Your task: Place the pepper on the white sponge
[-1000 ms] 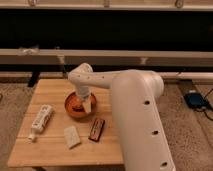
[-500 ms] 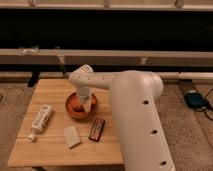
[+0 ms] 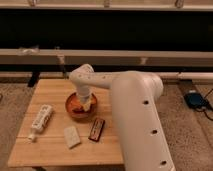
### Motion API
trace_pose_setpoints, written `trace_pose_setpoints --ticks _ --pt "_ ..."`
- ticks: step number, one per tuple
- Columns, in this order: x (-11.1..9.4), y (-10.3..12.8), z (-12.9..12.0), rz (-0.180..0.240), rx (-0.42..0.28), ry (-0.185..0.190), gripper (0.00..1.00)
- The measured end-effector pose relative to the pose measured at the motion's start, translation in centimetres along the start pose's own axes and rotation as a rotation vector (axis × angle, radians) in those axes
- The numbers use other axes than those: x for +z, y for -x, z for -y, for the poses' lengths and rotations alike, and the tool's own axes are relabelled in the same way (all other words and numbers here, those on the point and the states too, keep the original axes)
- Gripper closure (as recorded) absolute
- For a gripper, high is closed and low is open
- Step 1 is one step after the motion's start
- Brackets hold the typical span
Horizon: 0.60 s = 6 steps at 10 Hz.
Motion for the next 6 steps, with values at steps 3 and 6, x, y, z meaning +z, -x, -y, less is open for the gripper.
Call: trace_pose_setpoints --ticks 3,6 --pt "-3.2 1.1 -0.1 -0.004 -0.038 -0.012 1.0" --pt "-7.6 3.6 -1.4 0.0 -0.089 -0.032 1.0"
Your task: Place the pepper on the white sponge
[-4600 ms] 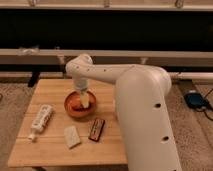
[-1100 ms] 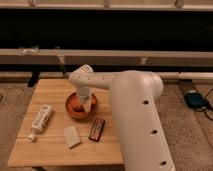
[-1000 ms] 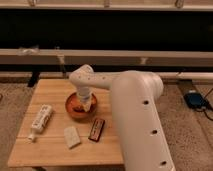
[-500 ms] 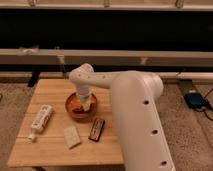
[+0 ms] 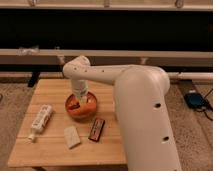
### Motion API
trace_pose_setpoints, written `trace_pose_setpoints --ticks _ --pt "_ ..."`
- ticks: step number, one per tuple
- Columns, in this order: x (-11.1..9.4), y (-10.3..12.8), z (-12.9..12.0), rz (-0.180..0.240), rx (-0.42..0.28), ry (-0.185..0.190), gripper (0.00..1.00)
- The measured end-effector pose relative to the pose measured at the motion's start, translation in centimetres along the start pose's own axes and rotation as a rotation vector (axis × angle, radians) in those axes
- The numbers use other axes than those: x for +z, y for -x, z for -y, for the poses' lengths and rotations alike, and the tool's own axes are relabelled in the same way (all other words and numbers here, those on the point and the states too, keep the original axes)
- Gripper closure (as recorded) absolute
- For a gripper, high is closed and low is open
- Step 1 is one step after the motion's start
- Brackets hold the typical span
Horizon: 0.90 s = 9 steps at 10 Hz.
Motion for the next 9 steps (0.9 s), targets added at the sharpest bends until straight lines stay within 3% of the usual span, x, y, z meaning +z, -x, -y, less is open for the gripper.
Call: trace_pose_setpoints --ticks 3,9 --pt "-2.8 1.6 -1.7 0.027 -0.002 -0.017 1.0" --pt "-5.0 8.0 -6.5 0.116 -0.039 -0.036 1.0"
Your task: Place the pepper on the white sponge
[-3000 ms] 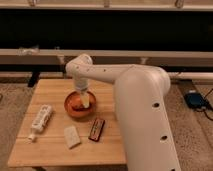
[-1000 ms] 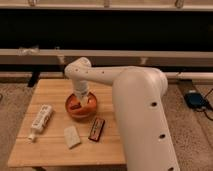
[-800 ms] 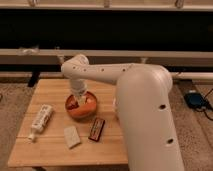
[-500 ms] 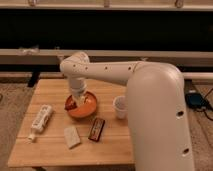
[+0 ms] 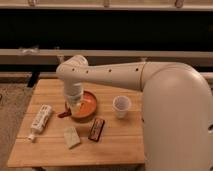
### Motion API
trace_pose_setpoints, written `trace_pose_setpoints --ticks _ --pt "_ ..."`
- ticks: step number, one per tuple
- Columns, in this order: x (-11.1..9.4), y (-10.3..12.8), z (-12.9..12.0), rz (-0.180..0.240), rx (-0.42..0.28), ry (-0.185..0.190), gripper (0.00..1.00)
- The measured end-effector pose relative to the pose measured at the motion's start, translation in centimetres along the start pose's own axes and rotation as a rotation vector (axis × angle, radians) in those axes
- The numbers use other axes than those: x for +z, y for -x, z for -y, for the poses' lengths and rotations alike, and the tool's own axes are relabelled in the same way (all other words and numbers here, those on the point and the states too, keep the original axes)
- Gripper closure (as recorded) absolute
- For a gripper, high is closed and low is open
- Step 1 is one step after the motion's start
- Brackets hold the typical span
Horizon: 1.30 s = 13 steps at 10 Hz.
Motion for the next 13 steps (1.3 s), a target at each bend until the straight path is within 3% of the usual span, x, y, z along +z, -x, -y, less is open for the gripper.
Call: trace_pose_setpoints --ticks 5,13 --pt "1.7 5.4 -4.7 0.096 -0.048 0.037 1.0" --pt "7.1 4.1 -6.8 0.173 -0.047 0.138 1.0"
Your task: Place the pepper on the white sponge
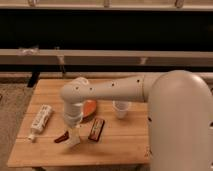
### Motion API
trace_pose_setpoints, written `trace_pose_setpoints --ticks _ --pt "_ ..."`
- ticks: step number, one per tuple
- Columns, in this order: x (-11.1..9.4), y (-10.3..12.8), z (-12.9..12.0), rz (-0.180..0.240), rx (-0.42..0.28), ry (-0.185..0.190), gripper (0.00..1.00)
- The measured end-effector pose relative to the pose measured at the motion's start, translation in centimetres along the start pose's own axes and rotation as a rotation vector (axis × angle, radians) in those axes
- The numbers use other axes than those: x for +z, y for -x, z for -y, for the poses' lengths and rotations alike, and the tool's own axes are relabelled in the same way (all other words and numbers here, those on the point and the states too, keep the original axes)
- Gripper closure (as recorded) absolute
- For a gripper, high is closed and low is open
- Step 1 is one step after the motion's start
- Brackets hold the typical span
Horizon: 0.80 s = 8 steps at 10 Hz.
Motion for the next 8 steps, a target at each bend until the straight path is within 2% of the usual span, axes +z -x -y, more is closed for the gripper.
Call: trace_pose_setpoints --ticks 2,5,8 --pt "1.3 0.4 -0.2 0.013 -0.02 0.036 1.0" --pt "3.0 0.3 0.0 0.027 -0.04 0.07 1.0" --pt "4.5 -0.8 0.7 0.022 -0.038 0.085 1.0"
